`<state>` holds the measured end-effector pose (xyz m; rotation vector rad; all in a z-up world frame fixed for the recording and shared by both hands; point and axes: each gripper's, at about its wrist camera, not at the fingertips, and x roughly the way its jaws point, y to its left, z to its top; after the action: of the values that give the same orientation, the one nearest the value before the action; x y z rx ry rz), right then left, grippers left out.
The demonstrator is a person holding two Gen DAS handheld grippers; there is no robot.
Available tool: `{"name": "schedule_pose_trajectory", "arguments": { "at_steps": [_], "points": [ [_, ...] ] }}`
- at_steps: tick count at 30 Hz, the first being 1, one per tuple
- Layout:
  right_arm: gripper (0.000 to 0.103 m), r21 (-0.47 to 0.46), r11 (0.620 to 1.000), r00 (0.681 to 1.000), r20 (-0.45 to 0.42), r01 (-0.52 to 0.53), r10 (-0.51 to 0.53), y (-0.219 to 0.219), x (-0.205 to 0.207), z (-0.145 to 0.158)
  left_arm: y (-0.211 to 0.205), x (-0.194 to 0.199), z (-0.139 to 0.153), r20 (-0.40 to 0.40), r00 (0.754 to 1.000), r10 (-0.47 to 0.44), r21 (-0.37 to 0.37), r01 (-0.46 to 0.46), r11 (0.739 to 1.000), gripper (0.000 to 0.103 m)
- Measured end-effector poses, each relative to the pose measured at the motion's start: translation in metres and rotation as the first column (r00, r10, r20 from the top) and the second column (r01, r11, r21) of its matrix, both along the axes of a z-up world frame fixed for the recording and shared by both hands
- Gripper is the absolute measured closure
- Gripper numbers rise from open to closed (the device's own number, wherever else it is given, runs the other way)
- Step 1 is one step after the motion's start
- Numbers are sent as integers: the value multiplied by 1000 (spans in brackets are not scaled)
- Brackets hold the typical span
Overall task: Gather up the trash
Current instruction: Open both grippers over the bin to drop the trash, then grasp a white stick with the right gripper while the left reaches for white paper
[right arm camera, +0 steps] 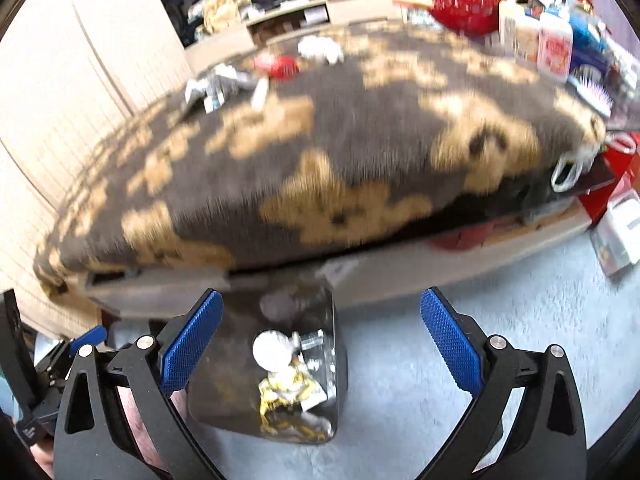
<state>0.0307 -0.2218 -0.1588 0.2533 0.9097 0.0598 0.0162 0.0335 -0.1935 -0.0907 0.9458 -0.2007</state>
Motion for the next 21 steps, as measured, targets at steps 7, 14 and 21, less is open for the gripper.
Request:
{"name": "schedule_pose_trajectory", "arguments": {
  "at_steps": [7,14,21],
  "points": [
    [3,-48,998,995,84,-44,48,16,30,42,4,23,35,80,996,33,18,-34,999,8],
    [3,-114,991,985,154,-67,84,30,65,64,11,57,68,149,986,76,-12,-75,997,8],
    [50,-90,992,986,136,-83,95,36,124,56,13,117,88,195,979,59,52,-71,996,8]
  ]
}}
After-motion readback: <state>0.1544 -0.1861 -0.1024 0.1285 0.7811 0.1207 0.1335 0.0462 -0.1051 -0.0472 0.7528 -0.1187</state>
